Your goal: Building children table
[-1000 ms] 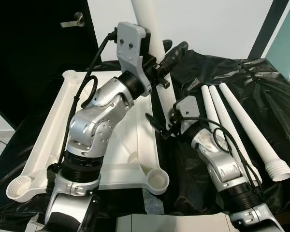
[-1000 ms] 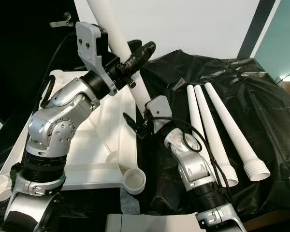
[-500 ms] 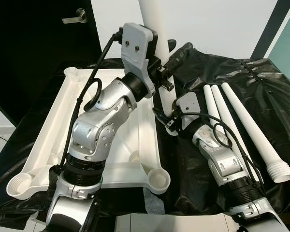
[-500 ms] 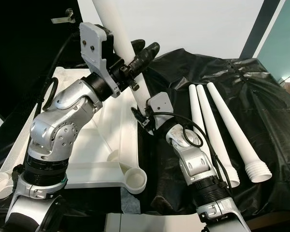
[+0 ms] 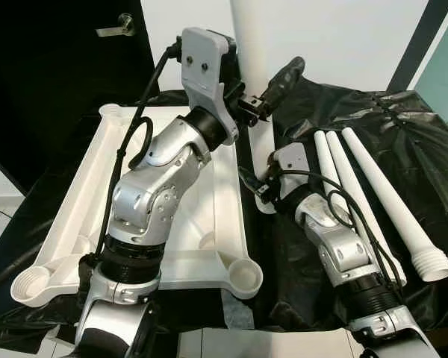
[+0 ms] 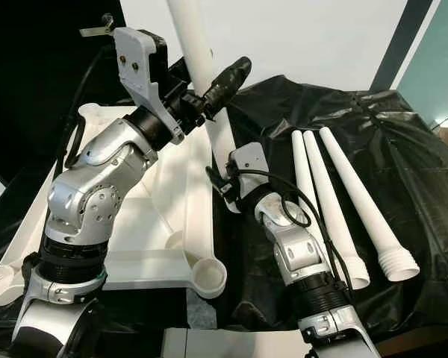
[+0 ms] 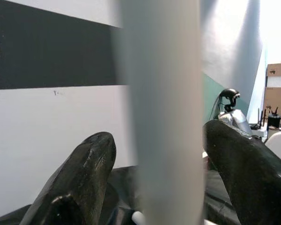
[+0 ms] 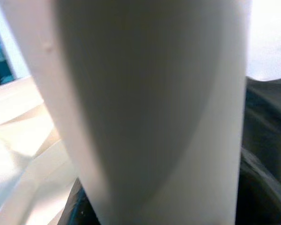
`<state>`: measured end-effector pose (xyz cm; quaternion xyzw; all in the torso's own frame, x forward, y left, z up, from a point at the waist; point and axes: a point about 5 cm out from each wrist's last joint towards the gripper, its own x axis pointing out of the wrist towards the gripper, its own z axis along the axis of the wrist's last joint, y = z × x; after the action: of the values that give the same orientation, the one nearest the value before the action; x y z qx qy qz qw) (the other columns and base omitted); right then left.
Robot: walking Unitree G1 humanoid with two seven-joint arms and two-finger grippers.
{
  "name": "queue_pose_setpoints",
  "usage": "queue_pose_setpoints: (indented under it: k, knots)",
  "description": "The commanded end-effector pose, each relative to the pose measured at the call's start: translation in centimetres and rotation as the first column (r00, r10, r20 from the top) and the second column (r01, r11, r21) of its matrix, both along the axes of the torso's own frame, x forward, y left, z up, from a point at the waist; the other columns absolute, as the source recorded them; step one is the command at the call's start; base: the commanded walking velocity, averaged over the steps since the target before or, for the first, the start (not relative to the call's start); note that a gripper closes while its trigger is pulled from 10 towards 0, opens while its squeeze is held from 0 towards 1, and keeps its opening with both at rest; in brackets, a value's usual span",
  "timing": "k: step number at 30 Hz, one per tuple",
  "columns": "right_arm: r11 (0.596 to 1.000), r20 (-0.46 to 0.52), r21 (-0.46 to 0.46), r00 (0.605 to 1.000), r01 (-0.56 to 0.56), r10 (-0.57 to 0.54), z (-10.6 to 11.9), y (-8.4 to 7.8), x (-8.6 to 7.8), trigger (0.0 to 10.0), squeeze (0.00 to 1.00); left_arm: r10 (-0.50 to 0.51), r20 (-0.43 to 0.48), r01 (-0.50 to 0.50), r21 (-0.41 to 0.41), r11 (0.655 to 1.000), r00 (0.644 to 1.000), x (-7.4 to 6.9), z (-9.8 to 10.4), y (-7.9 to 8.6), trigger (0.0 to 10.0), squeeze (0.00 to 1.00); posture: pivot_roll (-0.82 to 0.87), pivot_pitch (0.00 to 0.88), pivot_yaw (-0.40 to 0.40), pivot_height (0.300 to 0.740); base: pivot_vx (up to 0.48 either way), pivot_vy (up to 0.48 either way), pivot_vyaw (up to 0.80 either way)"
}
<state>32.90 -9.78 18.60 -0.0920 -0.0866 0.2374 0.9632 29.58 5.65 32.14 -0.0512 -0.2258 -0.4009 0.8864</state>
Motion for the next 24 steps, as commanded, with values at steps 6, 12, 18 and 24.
queue_pose_setpoints:
  k: [6, 12, 18, 24]
  knots:
    - [0.987, -0.054, 0.125, 0.994, 0.106, -0.100, 0.4, -1.8, 0.9, 10.0, 0.00, 0.090, 0.024, -0.091, 0.047, 0.995, 0.996, 0.6, -1.6, 2.8, 10.0, 0.00, 0.04, 0.000, -0.020, 0.740, 0.000, 0.000, 0.00]
    - [0.977, -0.042, 0.155, 0.989, 0.145, -0.140, 0.8, -2.7, 0.9, 10.0, 0.00, 0.115, -0.009, -0.113, 0.118, 0.987, 0.993, 0.3, -3.8, 4.2, 10.0, 0.00, 0.03, 0.000, -0.012, 0.740, 0.000, 0.000, 0.00]
    - [0.973, -0.038, 0.167, 0.987, 0.162, -0.158, 0.9, -3.1, 0.7, 10.0, 0.00, 0.107, -0.020, -0.101, 0.200, 0.975, 0.994, -0.4, -6.0, 4.5, 10.0, 0.00, 0.04, 0.000, -0.010, 0.740, 0.000, 0.000, 0.00]
    - [0.953, -0.015, 0.188, 0.971, 0.238, -0.240, 0.8, -5.1, -0.5, 10.0, 0.00, 0.022, -0.045, -0.005, 0.349, 0.937, 0.999, -3.0, -10.6, 5.2, 10.0, 0.00, 0.03, 0.000, -0.001, 0.740, 0.000, 0.000, 0.00]
